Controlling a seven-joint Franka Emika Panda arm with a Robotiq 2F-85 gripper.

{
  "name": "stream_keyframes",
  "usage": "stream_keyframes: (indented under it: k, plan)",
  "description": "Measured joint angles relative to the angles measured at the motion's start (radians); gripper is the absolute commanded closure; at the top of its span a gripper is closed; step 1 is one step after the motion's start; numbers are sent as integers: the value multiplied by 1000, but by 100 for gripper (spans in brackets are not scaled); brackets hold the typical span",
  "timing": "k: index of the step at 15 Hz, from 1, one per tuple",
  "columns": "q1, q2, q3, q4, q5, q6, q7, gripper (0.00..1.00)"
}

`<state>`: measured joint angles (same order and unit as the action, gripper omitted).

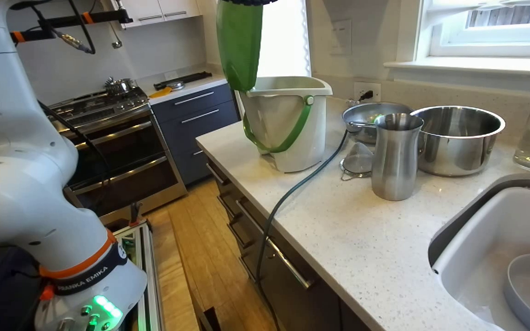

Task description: Open the white and green bin

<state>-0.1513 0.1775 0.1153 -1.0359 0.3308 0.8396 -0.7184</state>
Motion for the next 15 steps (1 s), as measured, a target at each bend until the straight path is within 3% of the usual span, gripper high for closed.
stream_keyframes:
  k: [7, 15]
  plan:
    - [0, 2, -18, 85, -51, 22, 44, 0]
    - [31, 3, -16, 161, -167, 139, 146, 0]
